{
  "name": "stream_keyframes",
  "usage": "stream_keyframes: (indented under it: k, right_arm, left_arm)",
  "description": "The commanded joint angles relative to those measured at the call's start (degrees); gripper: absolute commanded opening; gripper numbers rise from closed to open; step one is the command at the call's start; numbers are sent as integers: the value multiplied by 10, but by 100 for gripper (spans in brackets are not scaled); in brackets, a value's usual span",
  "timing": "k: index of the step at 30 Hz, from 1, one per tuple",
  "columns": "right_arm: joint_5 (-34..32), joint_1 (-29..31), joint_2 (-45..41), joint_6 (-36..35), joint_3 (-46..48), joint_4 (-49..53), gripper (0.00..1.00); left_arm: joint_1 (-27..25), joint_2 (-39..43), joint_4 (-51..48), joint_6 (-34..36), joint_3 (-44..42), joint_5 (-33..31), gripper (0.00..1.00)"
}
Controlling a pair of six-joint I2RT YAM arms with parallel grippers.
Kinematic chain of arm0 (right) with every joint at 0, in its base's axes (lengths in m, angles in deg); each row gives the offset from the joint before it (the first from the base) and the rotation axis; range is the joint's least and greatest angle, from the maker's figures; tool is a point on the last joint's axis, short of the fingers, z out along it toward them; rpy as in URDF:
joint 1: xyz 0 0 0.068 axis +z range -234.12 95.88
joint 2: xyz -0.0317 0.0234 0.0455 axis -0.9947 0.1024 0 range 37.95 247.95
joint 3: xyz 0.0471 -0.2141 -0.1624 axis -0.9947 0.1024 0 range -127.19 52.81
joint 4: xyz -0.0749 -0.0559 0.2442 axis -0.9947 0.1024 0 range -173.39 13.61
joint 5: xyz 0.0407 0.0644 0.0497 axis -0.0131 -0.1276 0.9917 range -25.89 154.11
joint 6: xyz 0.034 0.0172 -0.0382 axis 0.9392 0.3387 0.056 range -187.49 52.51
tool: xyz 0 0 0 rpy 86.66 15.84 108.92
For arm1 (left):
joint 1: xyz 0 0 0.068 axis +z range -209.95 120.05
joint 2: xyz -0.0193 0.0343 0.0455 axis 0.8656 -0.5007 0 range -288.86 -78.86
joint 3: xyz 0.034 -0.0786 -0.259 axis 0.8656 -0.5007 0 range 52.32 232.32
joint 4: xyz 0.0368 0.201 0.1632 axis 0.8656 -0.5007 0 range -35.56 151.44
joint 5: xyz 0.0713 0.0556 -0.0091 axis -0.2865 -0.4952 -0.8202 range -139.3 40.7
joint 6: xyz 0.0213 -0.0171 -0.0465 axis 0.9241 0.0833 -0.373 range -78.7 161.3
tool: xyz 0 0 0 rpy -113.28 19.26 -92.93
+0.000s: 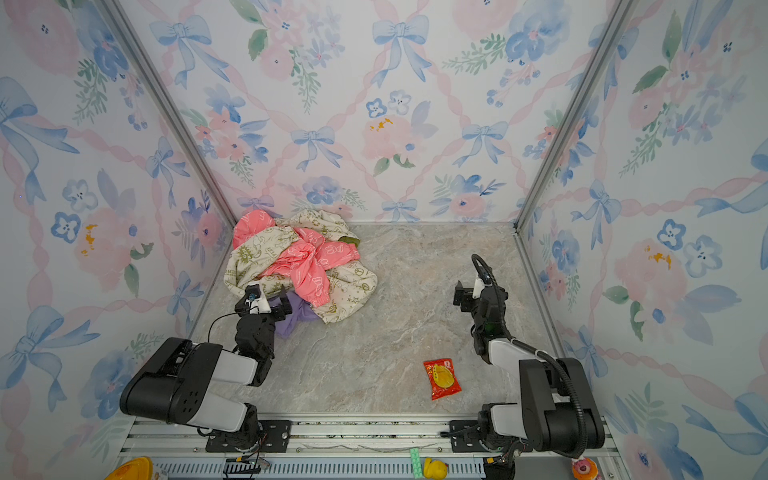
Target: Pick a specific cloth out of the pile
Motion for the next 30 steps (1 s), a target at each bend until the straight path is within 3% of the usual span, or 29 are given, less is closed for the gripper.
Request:
stream_keyframes:
  k: [1, 7, 11, 17, 24, 30]
  right_arm:
    - [-23, 17, -49, 0, -4, 53, 97]
    - [5, 64, -130, 4, -42, 117, 97]
    - [67, 109, -153, 6, -80, 157, 97]
    - [129, 198, -157, -2, -107, 199, 97]
    - [154, 289, -154, -4, -98, 227, 97]
    - [110, 353, -144, -2, -40, 149, 97]
  left_arm:
    - [-20, 101, -77, 10, -5, -27, 98]
    - [-45, 339, -359, -97, 41, -42, 98]
    - [-47, 414, -484, -184, 65, -47, 98]
    - [-47, 388, -668, -291, 124, -36, 98]
    - [-47, 310, -675, -377, 108, 19, 98]
    - [-47, 260, -674, -439, 89, 31, 98]
